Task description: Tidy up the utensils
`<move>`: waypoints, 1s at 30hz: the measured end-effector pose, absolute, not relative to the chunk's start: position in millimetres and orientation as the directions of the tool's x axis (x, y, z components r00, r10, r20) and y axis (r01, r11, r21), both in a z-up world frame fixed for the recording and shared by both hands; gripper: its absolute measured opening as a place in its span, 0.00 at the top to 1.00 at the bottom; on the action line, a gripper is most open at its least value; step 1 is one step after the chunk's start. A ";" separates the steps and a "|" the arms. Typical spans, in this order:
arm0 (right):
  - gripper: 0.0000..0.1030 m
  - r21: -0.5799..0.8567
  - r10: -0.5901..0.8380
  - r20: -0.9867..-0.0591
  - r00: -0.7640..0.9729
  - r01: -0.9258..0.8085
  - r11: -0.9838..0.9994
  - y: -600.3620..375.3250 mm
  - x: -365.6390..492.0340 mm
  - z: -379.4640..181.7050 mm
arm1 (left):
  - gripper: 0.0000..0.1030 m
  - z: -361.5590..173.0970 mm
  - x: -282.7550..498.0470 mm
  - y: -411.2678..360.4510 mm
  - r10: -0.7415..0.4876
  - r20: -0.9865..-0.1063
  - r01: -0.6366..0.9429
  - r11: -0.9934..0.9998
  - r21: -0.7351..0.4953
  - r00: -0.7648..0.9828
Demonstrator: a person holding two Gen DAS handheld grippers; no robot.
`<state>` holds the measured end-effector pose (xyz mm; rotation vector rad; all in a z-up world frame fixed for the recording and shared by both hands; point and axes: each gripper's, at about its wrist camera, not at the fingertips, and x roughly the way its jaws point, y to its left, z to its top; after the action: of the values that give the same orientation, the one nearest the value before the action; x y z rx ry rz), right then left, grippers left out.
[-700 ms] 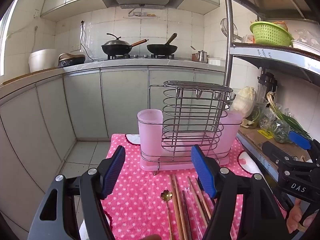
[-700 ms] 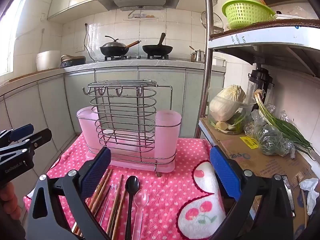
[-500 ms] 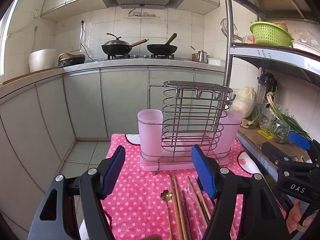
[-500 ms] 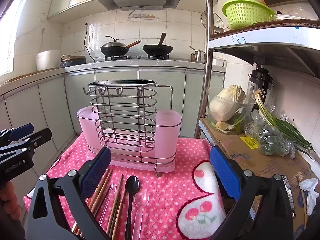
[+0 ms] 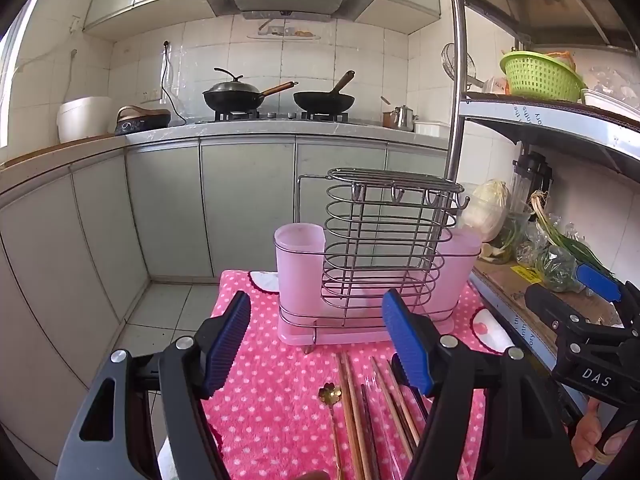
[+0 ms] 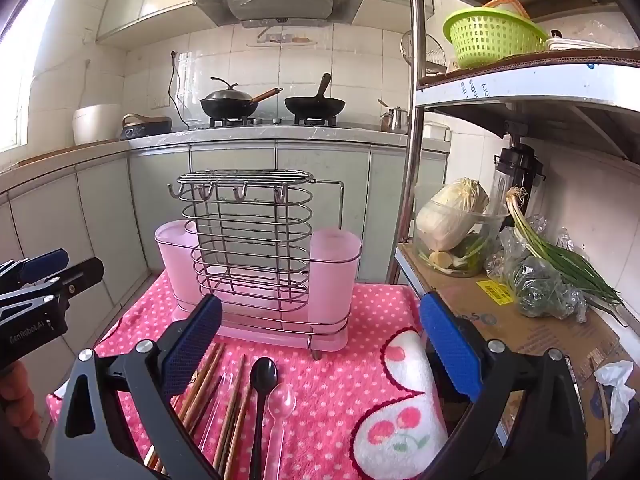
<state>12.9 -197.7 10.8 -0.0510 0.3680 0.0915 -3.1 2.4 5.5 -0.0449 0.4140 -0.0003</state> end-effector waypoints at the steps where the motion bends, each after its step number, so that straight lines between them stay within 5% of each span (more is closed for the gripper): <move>1: 0.03 -0.034 0.079 -0.359 0.930 -0.098 0.995 -197.8 12.6 11.0 | 0.34 5.2 -3.7 3.0 -0.011 -0.402 -0.008 0.999 -0.046 0.916; 30: 0.03 -0.019 0.084 -0.343 0.936 -0.097 0.995 -202.6 10.3 15.5 | 0.34 11.0 -5.7 8.2 -0.010 -0.401 -0.014 0.998 -0.058 0.916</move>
<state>10.3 -202.6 15.5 -0.0361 0.3484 0.0925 -5.7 8.2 11.0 -0.0597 0.4131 0.0017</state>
